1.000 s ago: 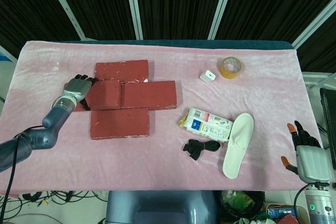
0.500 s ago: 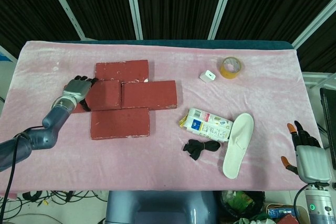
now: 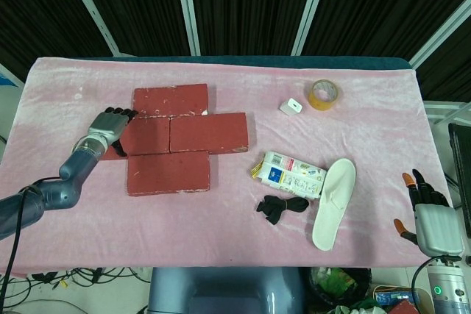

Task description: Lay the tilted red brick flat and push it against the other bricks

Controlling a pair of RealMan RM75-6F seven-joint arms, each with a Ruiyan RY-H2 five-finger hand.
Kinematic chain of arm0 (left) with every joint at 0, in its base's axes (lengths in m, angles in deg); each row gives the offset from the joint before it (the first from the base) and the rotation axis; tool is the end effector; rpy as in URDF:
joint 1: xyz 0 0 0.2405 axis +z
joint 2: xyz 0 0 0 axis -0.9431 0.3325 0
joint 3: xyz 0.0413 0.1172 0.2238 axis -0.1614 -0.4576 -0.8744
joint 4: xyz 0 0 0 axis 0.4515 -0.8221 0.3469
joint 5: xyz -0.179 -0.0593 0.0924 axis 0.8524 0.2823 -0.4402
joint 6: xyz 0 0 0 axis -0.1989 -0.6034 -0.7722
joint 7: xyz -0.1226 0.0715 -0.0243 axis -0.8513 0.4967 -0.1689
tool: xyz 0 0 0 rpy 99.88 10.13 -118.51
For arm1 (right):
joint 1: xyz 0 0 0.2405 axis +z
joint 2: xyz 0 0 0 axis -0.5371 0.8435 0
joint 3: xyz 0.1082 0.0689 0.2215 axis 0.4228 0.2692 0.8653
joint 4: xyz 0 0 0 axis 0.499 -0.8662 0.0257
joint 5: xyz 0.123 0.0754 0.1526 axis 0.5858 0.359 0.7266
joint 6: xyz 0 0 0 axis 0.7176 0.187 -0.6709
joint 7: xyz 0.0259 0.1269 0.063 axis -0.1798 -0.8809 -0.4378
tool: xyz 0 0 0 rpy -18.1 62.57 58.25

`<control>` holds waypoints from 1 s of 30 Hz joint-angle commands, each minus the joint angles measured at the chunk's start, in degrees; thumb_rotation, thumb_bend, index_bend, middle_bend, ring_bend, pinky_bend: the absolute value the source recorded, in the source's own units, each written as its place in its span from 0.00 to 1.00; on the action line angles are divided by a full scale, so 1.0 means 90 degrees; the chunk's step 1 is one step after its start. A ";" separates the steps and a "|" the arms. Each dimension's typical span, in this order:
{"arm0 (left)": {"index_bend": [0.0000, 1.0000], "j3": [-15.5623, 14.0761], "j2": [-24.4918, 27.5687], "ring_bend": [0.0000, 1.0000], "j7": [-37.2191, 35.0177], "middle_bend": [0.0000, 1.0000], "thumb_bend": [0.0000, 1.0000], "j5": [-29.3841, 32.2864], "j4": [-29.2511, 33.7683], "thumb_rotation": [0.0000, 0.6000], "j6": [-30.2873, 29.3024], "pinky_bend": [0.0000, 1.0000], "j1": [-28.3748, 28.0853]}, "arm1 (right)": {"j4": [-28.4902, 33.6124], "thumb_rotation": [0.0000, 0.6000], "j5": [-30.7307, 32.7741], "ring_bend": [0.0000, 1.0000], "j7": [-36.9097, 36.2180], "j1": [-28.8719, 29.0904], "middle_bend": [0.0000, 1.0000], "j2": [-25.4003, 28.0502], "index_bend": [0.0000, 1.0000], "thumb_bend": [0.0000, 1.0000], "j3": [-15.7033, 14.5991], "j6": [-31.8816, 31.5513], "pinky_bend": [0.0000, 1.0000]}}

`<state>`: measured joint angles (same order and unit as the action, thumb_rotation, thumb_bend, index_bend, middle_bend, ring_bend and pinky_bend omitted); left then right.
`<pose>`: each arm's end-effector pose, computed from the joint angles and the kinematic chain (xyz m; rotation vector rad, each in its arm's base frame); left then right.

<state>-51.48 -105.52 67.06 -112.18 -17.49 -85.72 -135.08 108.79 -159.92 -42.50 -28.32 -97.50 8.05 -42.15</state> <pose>-0.2129 0.4533 0.0648 -1.8163 -1.0513 -0.3144 -0.3078 -0.1836 0.1444 1.3416 -0.8359 0.7480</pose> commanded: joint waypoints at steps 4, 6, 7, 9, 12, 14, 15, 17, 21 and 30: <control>0.00 0.0086 0.0202 0.00 -0.0126 0.05 0.00 -0.0051 0.0344 1.00 -0.0030 0.00 -0.0010 | -0.0008 1.00 0.0002 0.15 0.0022 0.0002 0.01 -0.0003 0.09 0.15 0.0001 -0.0002 0.24; 0.00 0.0161 0.0407 0.00 -0.0190 0.05 0.00 -0.0151 0.0606 1.00 -0.0242 0.00 0.0033 | -0.0006 1.00 0.0006 0.15 0.0023 0.0002 0.01 0.0001 0.09 0.15 0.0001 0.0000 0.24; 0.00 0.0196 0.0519 0.00 -0.0225 0.05 0.00 -0.0208 0.0735 1.00 -0.0358 0.00 0.0069 | -0.0007 1.00 0.0008 0.15 0.0020 0.0002 0.01 0.0003 0.09 0.15 0.0002 0.0000 0.24; 0.00 0.0248 0.0741 0.00 -0.0277 0.05 0.00 -0.0341 0.0964 1.00 -0.0595 0.00 0.0155 | -0.0001 1.00 0.0016 0.15 0.0014 0.0002 0.01 0.0006 0.09 0.15 0.0003 0.0006 0.24; 0.00 0.0368 0.1156 0.00 -0.0506 0.05 0.00 -0.0785 0.1405 1.00 -0.0964 0.00 0.0426 | -0.0001 1.00 0.0002 0.15 0.0028 0.0003 0.01 0.0008 0.09 0.15 -0.0006 0.0007 0.24; 0.00 0.0463 0.1449 0.00 -0.0821 0.05 0.00 -0.1284 0.1663 1.00 -0.1146 0.00 0.0701 | 0.0000 1.00 -0.0001 0.15 0.0044 0.0001 0.01 0.0006 0.09 0.15 -0.0011 0.0004 0.24; 0.00 0.0507 0.1585 0.00 -0.1011 0.05 0.00 -0.1554 0.1771 1.00 -0.1225 0.00 0.0850 | 0.0004 1.00 0.0000 0.15 0.0051 0.0000 0.01 0.0008 0.09 0.15 -0.0013 0.0003 0.24; 0.00 0.0564 0.1872 0.00 -0.1415 0.05 0.00 -0.2186 0.2001 1.00 -0.1539 0.00 0.1219 | 0.0007 1.00 0.0004 0.15 0.0062 0.0000 0.01 0.0013 0.09 0.15 -0.0010 0.0000 0.24; 0.00 0.0542 0.2317 0.00 -0.2523 0.05 0.00 -0.3810 0.2484 1.00 -0.2965 0.00 0.2267 | -0.0008 1.00 0.0001 0.15 0.0084 0.0004 0.01 0.0007 0.09 0.15 0.0005 -0.0020 0.24; 0.00 -0.0242 0.2396 0.00 -0.3137 0.05 0.00 -0.5481 0.2521 1.00 -0.5831 0.00 0.4526 | -0.0009 1.00 -0.0063 0.15 0.0118 0.0016 0.01 0.0017 0.09 0.15 -0.0017 -0.0024 0.24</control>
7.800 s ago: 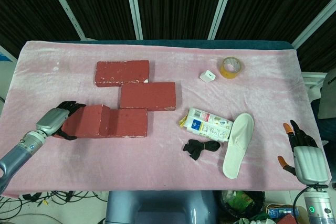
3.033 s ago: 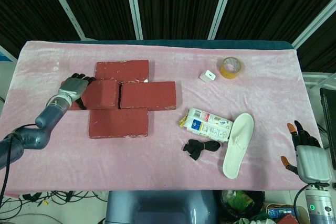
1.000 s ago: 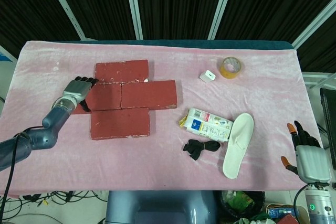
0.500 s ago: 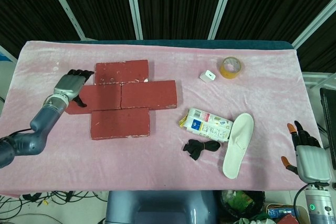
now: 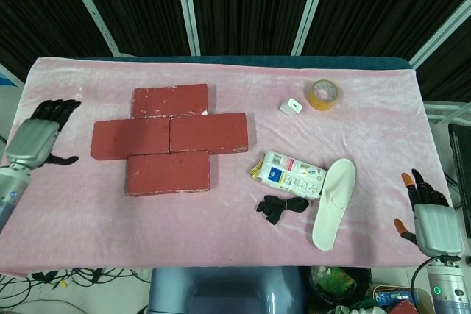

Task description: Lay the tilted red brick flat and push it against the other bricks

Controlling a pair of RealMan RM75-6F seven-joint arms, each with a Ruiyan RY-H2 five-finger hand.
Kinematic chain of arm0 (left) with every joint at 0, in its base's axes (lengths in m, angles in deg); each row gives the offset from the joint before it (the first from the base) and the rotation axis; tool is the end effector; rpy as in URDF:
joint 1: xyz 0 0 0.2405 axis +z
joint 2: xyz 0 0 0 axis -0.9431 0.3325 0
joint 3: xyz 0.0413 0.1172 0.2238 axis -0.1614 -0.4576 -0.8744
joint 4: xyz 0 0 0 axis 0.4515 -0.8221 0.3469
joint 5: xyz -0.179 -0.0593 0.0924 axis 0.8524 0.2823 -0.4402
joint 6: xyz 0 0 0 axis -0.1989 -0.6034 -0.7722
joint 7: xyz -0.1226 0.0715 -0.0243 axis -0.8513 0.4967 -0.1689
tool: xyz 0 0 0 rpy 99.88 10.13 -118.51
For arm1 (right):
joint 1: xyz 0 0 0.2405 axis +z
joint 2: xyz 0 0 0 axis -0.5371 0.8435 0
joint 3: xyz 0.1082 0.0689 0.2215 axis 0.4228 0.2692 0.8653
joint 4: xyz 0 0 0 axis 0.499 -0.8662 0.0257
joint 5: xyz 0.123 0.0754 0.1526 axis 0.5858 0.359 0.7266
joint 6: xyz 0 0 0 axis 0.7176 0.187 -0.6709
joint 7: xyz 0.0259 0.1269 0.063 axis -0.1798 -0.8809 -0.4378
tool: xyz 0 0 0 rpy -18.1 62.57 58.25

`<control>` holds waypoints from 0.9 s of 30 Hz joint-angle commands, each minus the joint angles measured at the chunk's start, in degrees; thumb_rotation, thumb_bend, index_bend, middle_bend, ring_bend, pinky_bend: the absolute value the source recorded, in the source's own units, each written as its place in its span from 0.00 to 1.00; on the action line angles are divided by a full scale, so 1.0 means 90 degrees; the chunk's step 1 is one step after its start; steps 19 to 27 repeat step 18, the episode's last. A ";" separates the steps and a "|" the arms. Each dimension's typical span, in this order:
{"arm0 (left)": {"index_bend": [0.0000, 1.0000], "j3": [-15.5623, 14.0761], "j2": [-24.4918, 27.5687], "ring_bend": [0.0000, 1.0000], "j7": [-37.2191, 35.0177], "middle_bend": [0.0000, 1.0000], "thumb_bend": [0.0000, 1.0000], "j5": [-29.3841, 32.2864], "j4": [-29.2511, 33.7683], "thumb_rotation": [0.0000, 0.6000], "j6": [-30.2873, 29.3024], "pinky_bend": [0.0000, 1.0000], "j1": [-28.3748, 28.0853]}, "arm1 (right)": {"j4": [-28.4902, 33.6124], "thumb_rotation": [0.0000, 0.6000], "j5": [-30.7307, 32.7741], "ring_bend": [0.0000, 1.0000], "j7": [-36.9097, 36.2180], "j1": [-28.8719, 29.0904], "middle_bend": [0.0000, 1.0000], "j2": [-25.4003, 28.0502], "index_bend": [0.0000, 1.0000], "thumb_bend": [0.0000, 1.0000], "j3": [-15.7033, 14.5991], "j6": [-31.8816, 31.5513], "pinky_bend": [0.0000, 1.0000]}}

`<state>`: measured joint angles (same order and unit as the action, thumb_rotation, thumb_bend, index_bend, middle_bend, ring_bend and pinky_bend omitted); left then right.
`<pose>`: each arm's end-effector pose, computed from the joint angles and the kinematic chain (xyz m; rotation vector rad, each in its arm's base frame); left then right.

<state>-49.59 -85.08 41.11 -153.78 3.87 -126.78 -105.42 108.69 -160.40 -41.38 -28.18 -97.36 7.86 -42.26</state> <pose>-0.2741 0.3224 0.1898 -1.6128 -0.8621 -0.8240 -0.3069 -0.1838 0.1448 1.3571 -0.8129 0.7351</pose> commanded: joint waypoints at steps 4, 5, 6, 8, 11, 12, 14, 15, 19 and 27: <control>0.00 -0.0569 -0.0156 0.00 -0.0340 0.04 0.00 -0.1104 -0.0067 1.00 -0.1864 0.00 0.1805 | -0.0002 1.00 -0.0054 0.15 -0.0022 -0.0002 0.01 -0.0001 0.09 0.15 0.0005 -0.0048 0.24; 0.00 -0.0581 -0.0241 0.00 -0.0443 0.04 0.00 -0.1169 -0.0168 1.00 -0.2006 0.00 0.1945 | -0.0003 1.00 -0.0063 0.15 -0.0029 -0.0003 0.01 -0.0003 0.09 0.15 0.0003 -0.0053 0.24; 0.00 -0.0583 -0.0325 0.00 -0.0541 0.04 0.00 -0.1202 -0.0274 1.00 -0.2129 0.00 0.2081 | -0.0007 1.00 -0.0069 0.15 -0.0030 -0.0003 0.01 -0.0005 0.09 0.15 0.0001 -0.0055 0.24; 0.00 -0.0573 -0.0436 0.00 -0.0628 0.03 0.00 -0.1254 -0.0434 1.00 -0.2251 0.00 0.2235 | -0.0011 1.00 -0.0075 0.15 -0.0031 -0.0003 0.01 -0.0008 0.09 0.15 -0.0002 -0.0054 0.24; 0.01 -0.0541 -0.0561 0.00 -0.0778 0.03 0.00 -0.1332 -0.0610 1.00 -0.2313 0.00 0.2400 | -0.0008 1.00 -0.0083 0.15 -0.0029 0.0000 0.01 -0.0015 0.09 0.15 -0.0008 -0.0050 0.24; 0.01 -0.0526 -0.0559 0.00 -0.0783 0.03 0.00 -0.1399 -0.0633 1.00 -0.2321 0.00 0.2408 | -0.0010 1.00 -0.0087 0.15 -0.0026 0.0001 0.01 -0.0016 0.09 0.15 -0.0011 -0.0046 0.24; 0.01 -0.0472 -0.0610 0.00 -0.0793 0.03 0.00 -0.1541 -0.0725 1.00 -0.2386 0.00 0.2428 | -0.0019 1.00 -0.0091 0.15 -0.0016 -0.0001 0.01 -0.0019 0.09 0.15 -0.0011 -0.0054 0.24; 0.01 -0.0457 -0.0628 0.00 -0.0793 0.03 0.00 -0.1567 -0.0744 1.00 -0.2367 0.00 0.2440 | -0.0017 1.00 -0.0088 0.15 -0.0018 -0.0003 0.01 -0.0019 0.09 0.15 -0.0006 -0.0063 0.24; 0.01 -0.0400 -0.0667 0.00 -0.0747 0.03 0.00 -0.1626 -0.0753 1.00 -0.2309 0.00 0.2465 | -0.0017 1.00 -0.0073 0.15 -0.0029 -0.0012 0.01 -0.0014 0.09 0.15 0.0004 -0.0077 0.24; 0.01 -0.0400 -0.0667 0.00 -0.0747 0.03 0.00 -0.1626 -0.0753 1.00 -0.2309 0.00 0.2465 | -0.0017 1.00 -0.0073 0.15 -0.0029 -0.0012 0.01 -0.0014 0.09 0.15 0.0004 -0.0077 0.24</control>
